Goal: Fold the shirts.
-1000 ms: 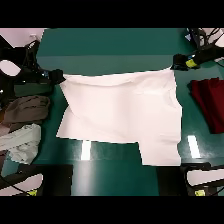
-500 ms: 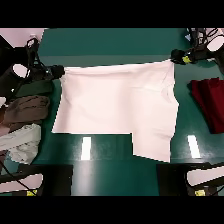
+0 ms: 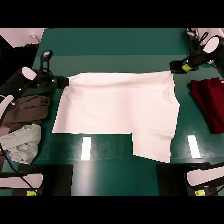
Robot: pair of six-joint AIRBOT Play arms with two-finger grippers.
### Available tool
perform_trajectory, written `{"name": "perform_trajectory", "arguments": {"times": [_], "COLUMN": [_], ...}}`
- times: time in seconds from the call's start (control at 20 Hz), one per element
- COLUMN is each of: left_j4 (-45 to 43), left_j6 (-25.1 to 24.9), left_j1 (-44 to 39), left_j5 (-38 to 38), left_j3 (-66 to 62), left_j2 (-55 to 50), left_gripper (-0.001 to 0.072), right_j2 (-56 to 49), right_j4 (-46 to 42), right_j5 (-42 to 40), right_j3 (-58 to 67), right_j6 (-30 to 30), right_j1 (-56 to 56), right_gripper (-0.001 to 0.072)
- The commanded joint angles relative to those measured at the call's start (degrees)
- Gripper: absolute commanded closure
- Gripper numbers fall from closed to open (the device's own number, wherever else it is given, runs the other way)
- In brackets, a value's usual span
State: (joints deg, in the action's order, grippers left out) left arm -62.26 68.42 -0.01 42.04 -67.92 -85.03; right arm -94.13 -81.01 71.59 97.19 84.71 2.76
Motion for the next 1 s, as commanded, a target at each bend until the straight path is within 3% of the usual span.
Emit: {"name": "perform_trajectory", "arguments": {"times": [0.0,0.15,0.3,0.35,0.4,0.45,0.7,0.95], "left_j4": [-0.96,-1.11,-1.14,-1.16,-1.40,-2.05,-2.89,-1.36], "left_j6": [-1.33,-1.36,-1.29,-1.25,-0.87,-0.46,0.68,0.50], "left_j1": [0.04,0.04,0.04,0.07,0.07,0.09,7.69,14.80], "left_j5": [5.11,4.85,4.94,5.22,5.90,8.20,29.22,35.65], "left_j3": [0.00,0.00,-0.04,-0.07,-0.13,-1.14,-10.34,1.44], "left_j2": [-2.19,-2.16,-2.16,-2.08,-1.86,-1.77,0.24,11.23], "left_gripper": [0.0682,0.0683,0.0678,0.0466,0.0206,0.0153,0.0164,0.0164], "right_j2": [0.68,2.60,4.13,4.22,4.15,4.22,8.44,20.33], "right_j4": [-2.64,-2.49,3.37,5.55,6.86,7.98,9.51,9.57], "right_j5": [6.49,4.46,1.01,0.63,1.03,1.62,10.14,9.25], "right_j3": [-2.99,-10.16,-15.06,-15.74,-15.76,-15.63,-14.16,-22.16], "right_j6": [-0.04,0.13,0.09,0.04,-0.15,-0.28,-3.41,-4.26], "right_j1": [-0.33,-0.37,-0.74,-0.74,-0.74,-0.68,1.40,7.06], "right_gripper": [0.0697,0.0693,0.0687,0.0565,0.0346,0.0294,0.0295,0.0296]}}
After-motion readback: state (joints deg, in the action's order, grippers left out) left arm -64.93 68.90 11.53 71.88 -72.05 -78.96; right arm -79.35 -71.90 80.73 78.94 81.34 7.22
